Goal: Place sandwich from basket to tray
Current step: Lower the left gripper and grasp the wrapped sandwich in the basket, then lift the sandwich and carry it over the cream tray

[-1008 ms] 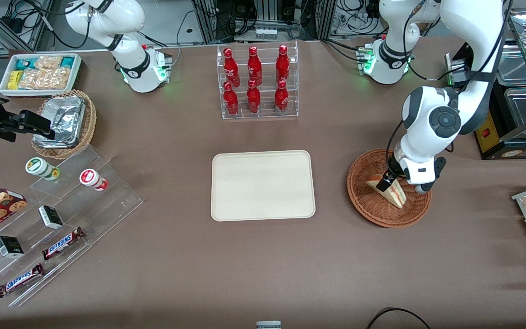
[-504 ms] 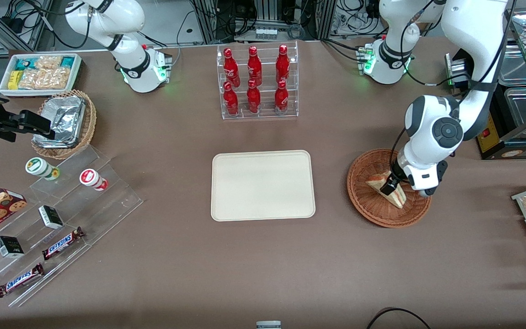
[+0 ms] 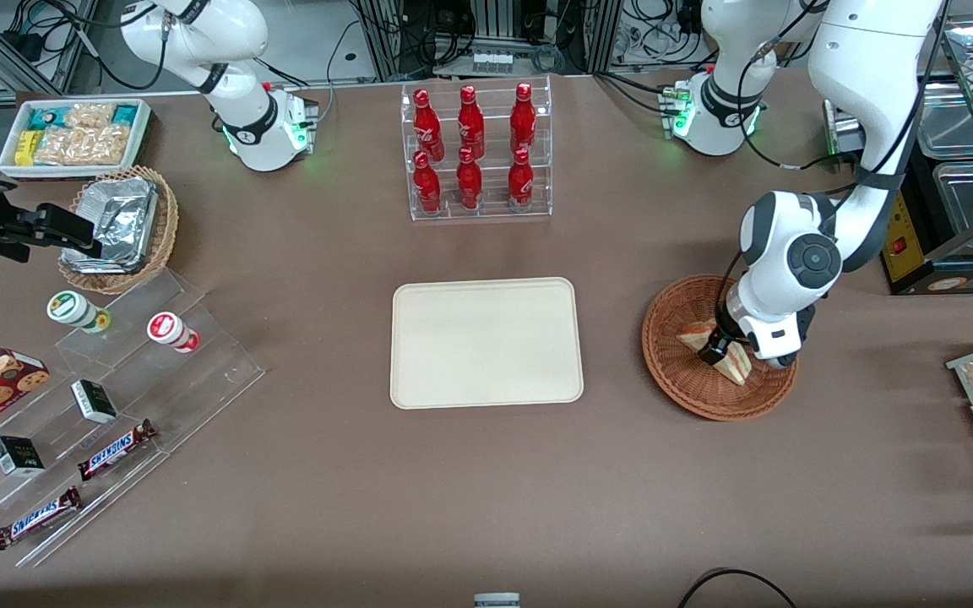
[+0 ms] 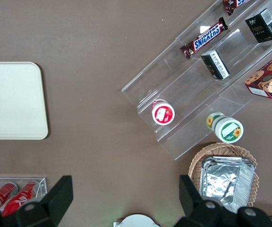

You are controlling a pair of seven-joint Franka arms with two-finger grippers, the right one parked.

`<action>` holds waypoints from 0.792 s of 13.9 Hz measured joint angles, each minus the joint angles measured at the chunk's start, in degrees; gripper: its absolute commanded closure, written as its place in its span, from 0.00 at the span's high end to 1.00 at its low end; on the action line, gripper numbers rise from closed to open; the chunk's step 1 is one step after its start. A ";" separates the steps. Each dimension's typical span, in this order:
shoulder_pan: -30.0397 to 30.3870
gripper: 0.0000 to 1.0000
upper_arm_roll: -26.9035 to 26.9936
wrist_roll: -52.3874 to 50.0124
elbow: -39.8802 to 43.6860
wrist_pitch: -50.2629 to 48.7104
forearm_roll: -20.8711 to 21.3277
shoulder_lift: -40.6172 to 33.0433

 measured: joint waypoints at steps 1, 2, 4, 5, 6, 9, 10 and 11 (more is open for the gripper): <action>-0.04 0.00 -0.04 -0.03 0.18 -0.21 0.00 -0.22; -0.06 0.00 -0.09 -0.01 0.42 -1.01 0.01 -0.58; -0.13 0.00 -0.29 1.46 1.91 -5.32 0.04 -1.79; -0.21 0.00 -0.40 2.50 3.19 -8.19 0.04 -2.60; -0.25 0.00 -0.61 3.65 4.91 -11.49 0.04 -3.42; -1.00 0.00 -1.97 7.37 11.83 -21.23 0.04 -4.41; -1.75 0.00 -2.26 9.02 14.10 -23.55 0.04 -4.24; -2.90 0.00 -2.47 11.38 16.08 -25.20 0.04 -3.84</action>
